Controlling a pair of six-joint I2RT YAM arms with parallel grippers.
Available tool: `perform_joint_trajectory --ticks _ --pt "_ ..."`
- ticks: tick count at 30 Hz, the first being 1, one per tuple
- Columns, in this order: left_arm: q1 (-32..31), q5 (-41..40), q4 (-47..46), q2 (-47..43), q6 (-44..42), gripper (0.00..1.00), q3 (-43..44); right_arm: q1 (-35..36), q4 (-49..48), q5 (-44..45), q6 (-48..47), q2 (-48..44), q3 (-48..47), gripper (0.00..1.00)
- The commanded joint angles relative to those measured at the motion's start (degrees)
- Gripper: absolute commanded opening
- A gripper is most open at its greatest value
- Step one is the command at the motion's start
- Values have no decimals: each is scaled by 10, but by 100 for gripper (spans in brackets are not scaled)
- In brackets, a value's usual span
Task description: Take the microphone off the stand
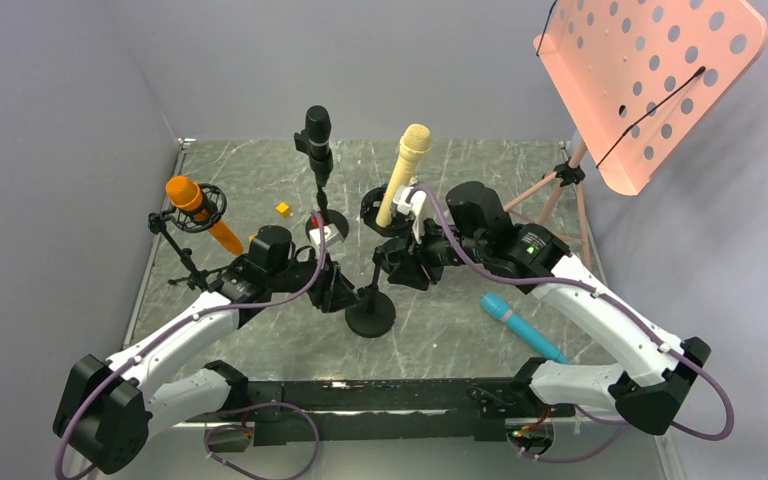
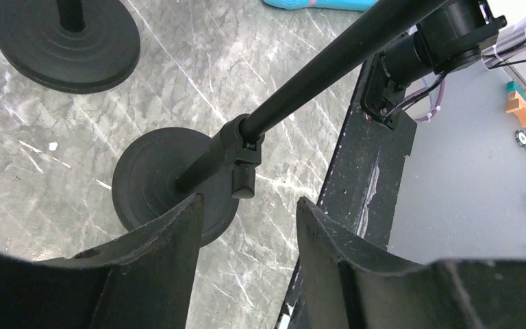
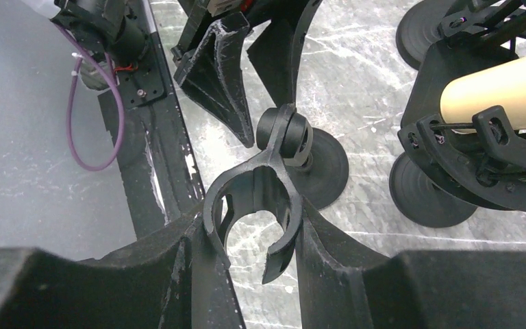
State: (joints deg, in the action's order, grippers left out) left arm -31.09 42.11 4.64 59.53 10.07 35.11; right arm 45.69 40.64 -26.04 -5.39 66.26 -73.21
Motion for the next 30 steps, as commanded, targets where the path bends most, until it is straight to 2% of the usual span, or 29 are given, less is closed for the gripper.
perform_joint_trajectory --ticks 1,2,6,11,14,15,16,19,20,22,23,24,25,26,28,29,30 --pt "1 -4 -9 -9 -9 56 23 -2 -9 13 -14 -8 3 18" --pt "1 -5 -10 -1 -7 55 27 -2 -12 13 -14 -7 3 18" --pt "1 9 -37 28 19 39 29 -2 -19 16 -14 -7 6 18" --pt "2 92 -90 59 64 18 40 -2 -19 17 -27 -16 10 18" --pt "5 132 -53 77 66 0 63 0 -13 11 -36 -26 14 17" --pt "14 150 -34 87 88 0 71 4 -6 9 -44 -29 10 16" --pt "29 188 -38 106 130 0 68 9 2 5 -58 -32 7 16" --pt "48 344 -166 207 364 0 42 28 8 14 -109 -56 24 14" --pt "47 376 -246 234 498 0 29 38 3 30 -121 -64 31 13" --pt "52 389 -585 269 754 0 -19 59 12 48 -153 -65 28 12" --pt "56 382 -721 288 838 0 -25 66 28 54 -168 -59 22 12" --pt "56 379 -754 301 865 0 -21 68 35 57 -181 -54 18 12" --pt "57 383 -691 301 830 0 -5 69 34 60 -195 -54 21 12" --pt "60 391 -579 292 765 6 20 70 28 60 -201 -54 25 12" --pt "67 398 -364 262 638 30 68 74 24 56 -189 -52 16 12" --pt "70 390 -299 240 585 39 84 74 25 55 -177 -45 7 12" --pt "71 369 -200 212 493 47 104 74 25 53 -164 -40 0 12"
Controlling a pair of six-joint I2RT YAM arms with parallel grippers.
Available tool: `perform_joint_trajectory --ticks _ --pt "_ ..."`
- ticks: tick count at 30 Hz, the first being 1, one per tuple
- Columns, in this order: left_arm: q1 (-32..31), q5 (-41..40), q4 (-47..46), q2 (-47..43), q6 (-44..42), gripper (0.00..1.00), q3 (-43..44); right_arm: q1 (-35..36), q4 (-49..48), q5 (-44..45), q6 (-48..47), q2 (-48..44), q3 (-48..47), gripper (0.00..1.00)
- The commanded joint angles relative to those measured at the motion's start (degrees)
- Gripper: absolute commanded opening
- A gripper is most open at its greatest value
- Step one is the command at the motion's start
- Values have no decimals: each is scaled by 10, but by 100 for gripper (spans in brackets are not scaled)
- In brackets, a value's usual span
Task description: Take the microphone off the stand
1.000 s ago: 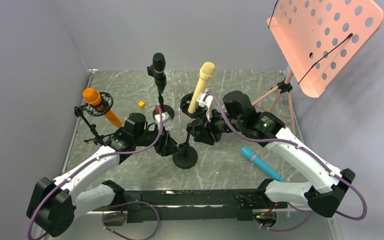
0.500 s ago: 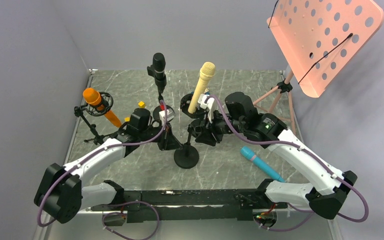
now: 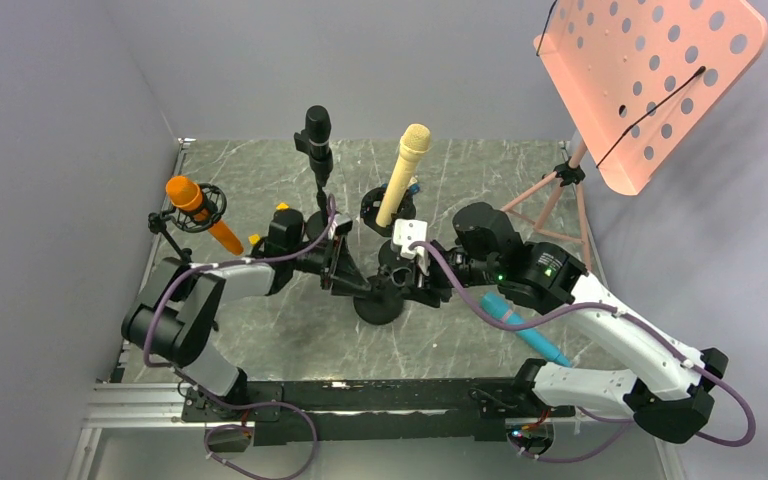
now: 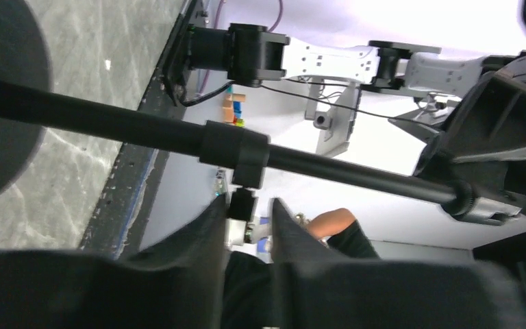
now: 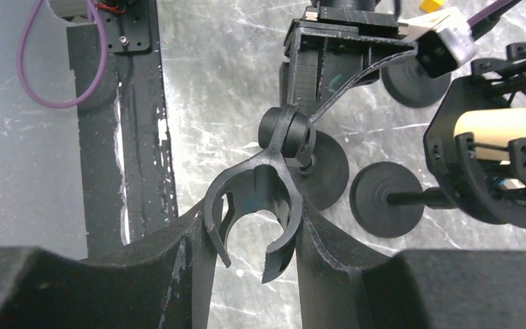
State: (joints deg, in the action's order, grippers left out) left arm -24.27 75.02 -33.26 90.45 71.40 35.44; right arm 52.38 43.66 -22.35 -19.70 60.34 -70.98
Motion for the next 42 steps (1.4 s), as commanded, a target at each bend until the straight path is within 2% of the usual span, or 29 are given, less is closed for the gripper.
perform_joint_trajectory --ticks 1,2,3,5,7,11,14,16,23,27,36,40,42 --pt "3 -3 360 -124 -262 54 132 7 -4 10 -13 20 -24 12" --pt "-3 -62 518 -144 -407 60 180 7 -6 5 -14 19 -20 12" --pt "-18 -114 599 -161 -518 62 212 7 -13 2 -14 15 -12 13" --pt "-54 -218 665 -198 -662 64 220 7 -36 12 0 2 10 13" --pt "-89 -350 652 -252 -758 66 174 7 -56 16 15 -9 30 13" --pt "-141 -550 542 -373 -898 74 56 5 -70 14 50 -15 38 13" --pt "-175 -626 459 -440 -1028 75 -19 1 -78 11 71 -19 48 11" --pt "-193 -646 415 -467 -1083 75 -52 -1 -88 10 94 -19 57 10" --pt "-270 -686 323 -500 -1153 68 -91 -44 -102 1 153 -7 52 6" --pt "-295 -713 246 -488 -1190 65 -115 -50 -102 -1 154 -3 47 6" --pt "-329 -709 184 -421 -1252 61 -126 -57 -104 -9 162 8 40 6" --pt "-329 -748 155 -392 -1262 41 -133 -57 -104 -14 162 9 38 6" --pt "-329 -748 171 -394 -1249 30 -124 -57 -102 -14 159 8 37 5"
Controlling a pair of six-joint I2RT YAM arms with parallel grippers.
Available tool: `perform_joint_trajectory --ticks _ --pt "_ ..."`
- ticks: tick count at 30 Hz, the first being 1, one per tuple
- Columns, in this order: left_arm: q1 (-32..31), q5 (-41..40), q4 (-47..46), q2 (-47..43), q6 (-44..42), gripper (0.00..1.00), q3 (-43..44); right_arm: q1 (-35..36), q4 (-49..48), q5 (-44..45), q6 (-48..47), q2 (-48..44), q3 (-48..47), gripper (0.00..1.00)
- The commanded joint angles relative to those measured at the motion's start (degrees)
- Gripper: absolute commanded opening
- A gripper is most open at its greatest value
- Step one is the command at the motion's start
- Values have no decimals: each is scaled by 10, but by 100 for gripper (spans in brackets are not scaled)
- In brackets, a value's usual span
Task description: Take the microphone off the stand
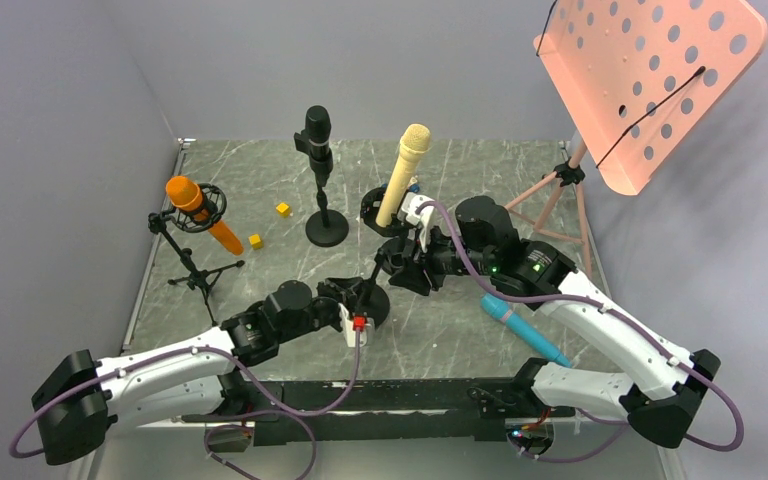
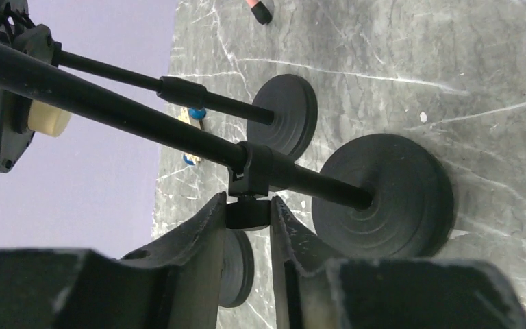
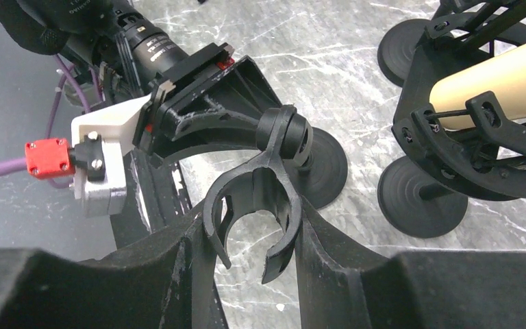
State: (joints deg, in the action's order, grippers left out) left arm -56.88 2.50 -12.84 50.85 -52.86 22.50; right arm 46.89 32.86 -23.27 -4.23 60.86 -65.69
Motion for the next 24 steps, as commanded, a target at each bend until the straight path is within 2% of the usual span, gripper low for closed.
perform_joint_trajectory --ticks 1,4,5,7,10,12,13,14,16,22,23,24 --pt "-1 -23 -16 1 7 24 15 -2 7 -4 1 2 -18 5" --pt "17 -21 59 -2 83 6 56 -2 16 -1 -15 4 -28 5" --pt "35 14 104 -1 124 2 91 -2 22 1 -24 5 -34 5" --pt "93 183 206 14 218 0 154 -2 38 2 -45 8 -47 4" --pt "159 367 292 73 386 0 237 -2 53 8 -72 11 -61 4" --pt "185 462 271 111 497 0 250 -2 58 12 -83 11 -65 3" --pt "195 494 225 119 563 0 238 -2 60 12 -86 10 -66 3" --pt "201 511 167 119 628 0 217 -2 63 12 -89 10 -67 3" --pt "215 526 101 119 702 0 185 -1 69 10 -90 11 -70 3" --pt "268 567 68 153 778 0 147 -1 66 6 -89 11 -62 3" --pt "273 555 77 151 776 10 147 -1 62 6 -86 11 -59 3" --pt "278 516 99 144 765 25 154 -1 59 6 -84 11 -56 3"
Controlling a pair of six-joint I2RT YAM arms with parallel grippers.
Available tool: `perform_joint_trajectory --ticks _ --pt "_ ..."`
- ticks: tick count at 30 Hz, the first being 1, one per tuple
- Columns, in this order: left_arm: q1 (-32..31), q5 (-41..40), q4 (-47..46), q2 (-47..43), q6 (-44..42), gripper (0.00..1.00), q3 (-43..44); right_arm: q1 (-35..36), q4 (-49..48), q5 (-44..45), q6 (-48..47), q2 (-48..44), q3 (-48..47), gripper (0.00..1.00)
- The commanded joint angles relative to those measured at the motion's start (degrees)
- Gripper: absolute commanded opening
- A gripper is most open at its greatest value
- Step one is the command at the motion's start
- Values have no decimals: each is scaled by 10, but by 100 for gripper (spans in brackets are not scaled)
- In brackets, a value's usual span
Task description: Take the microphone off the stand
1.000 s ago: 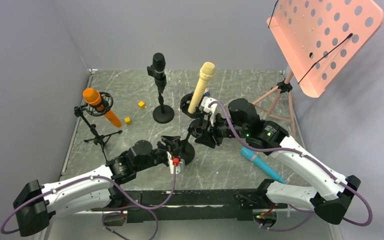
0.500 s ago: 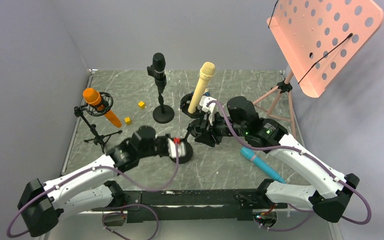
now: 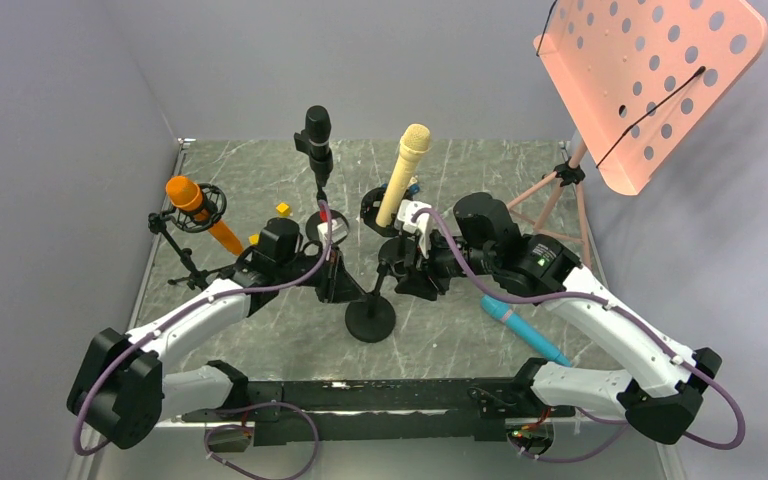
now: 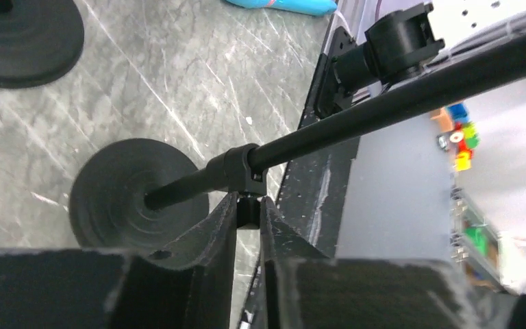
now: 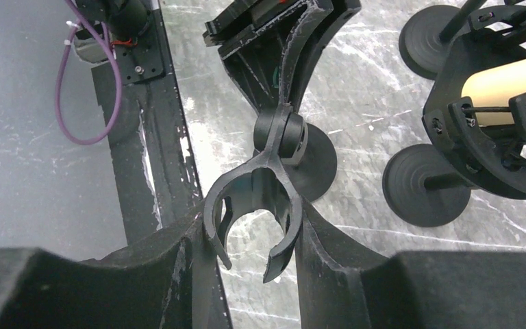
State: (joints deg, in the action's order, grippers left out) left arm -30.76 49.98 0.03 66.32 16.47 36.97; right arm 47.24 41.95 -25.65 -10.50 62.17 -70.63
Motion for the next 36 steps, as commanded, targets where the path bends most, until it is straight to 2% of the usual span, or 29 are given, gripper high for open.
perform_joint_trajectory --ticks 1,3,5,7,11,16,19,25,36 --pt "19 15 -6 -20 47 36 22 -5 -35 32 -21 -2 -5 3" --pt "12 -44 71 -50 -42 51 62 -5 -38 35 -22 -2 -4 3" --pt "-6 -92 114 -90 -141 57 85 -4 -40 37 -23 -2 -3 3" --pt "-44 -163 150 -131 -289 63 91 -5 -43 35 -22 -2 -1 3" --pt "-145 -266 143 -217 -538 66 18 -5 -56 35 -17 -5 9 3" --pt "-206 -327 49 -256 -722 65 -80 -5 -65 38 -16 0 10 3" --pt "-214 -335 7 -235 -772 63 -96 -5 -61 35 -13 5 4 3" --pt "-231 -374 -73 -200 -773 62 -113 -5 -58 32 -9 9 -1 3" --pt "-247 -444 -92 -151 -777 55 -116 -5 -70 26 -1 8 7 3"
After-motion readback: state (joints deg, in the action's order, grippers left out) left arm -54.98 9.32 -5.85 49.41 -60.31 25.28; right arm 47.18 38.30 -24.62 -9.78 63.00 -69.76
